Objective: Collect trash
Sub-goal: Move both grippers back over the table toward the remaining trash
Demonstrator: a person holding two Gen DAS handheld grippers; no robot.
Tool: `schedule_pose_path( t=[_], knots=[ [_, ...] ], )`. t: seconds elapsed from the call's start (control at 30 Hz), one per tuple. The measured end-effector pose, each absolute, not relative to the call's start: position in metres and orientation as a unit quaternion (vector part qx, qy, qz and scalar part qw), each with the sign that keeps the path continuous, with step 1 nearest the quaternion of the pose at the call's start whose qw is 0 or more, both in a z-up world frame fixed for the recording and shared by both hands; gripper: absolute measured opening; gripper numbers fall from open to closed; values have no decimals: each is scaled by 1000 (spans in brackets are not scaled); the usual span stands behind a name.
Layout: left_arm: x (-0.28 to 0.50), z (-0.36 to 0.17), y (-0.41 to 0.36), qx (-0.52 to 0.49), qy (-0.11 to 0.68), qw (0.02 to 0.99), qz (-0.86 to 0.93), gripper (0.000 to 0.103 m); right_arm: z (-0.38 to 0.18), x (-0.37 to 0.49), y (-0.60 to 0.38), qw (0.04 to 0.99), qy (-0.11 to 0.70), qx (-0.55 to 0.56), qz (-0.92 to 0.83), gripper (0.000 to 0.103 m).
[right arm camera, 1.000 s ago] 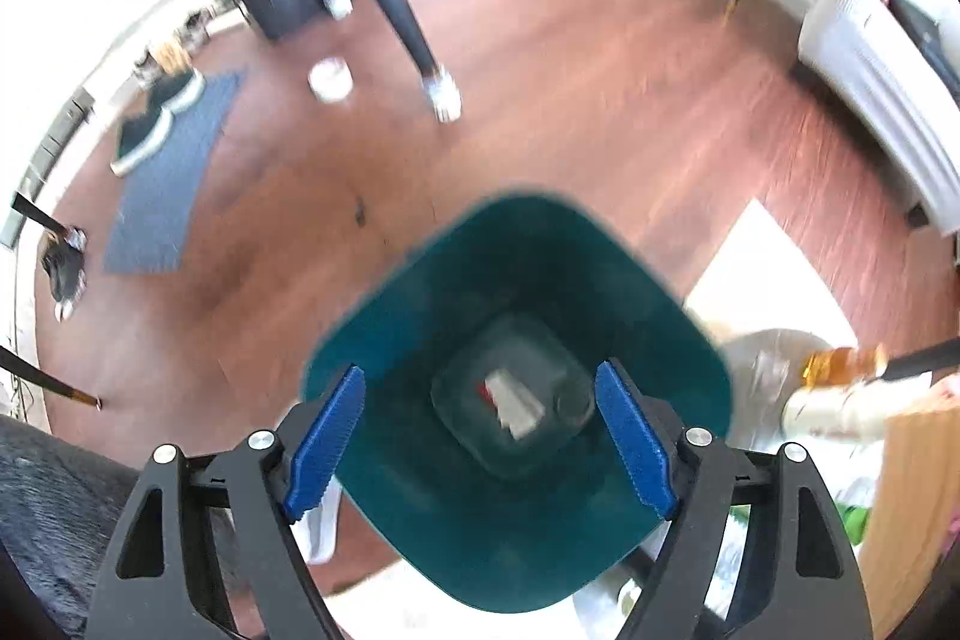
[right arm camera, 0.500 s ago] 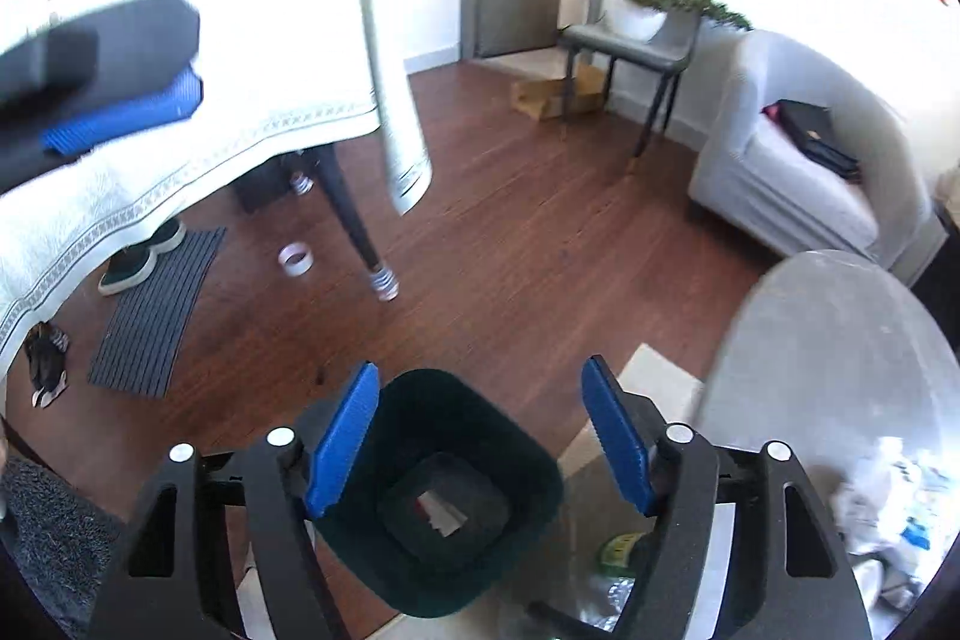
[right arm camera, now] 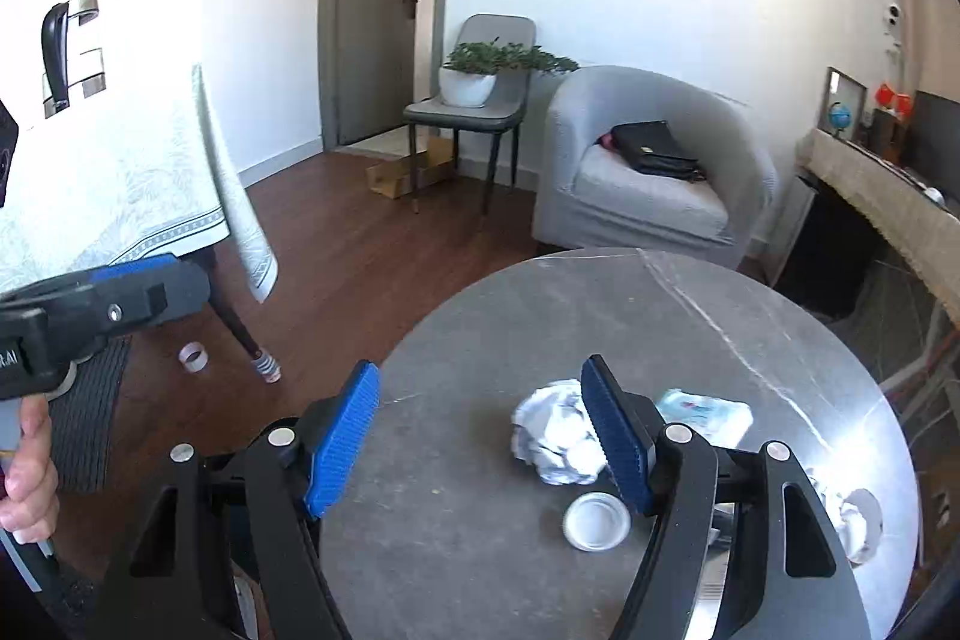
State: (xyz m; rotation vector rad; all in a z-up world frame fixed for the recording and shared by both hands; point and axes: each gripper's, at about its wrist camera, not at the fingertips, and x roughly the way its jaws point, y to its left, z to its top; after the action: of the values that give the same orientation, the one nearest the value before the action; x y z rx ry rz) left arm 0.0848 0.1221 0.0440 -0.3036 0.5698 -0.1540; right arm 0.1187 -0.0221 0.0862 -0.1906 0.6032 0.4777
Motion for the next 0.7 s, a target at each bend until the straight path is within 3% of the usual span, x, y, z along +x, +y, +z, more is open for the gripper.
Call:
schedule_pose_path(
  t=[0.07,0.17,0.5,0.7],
  knots=[
    [90,41,109,-141,285,945,-83,72,89,120,-46,932,286,-78,211,83],
    [97,36,89,-130,292,943,-93,74,91,123,-81,941,281,-63,177,89],
    [128,16,43,-113,322,934,-106,77,78,122,-161,951,301,-21,70,98],
    [142,3,27,-99,338,930,-110,80,59,125,-166,934,344,-5,92,99]
  ],
)
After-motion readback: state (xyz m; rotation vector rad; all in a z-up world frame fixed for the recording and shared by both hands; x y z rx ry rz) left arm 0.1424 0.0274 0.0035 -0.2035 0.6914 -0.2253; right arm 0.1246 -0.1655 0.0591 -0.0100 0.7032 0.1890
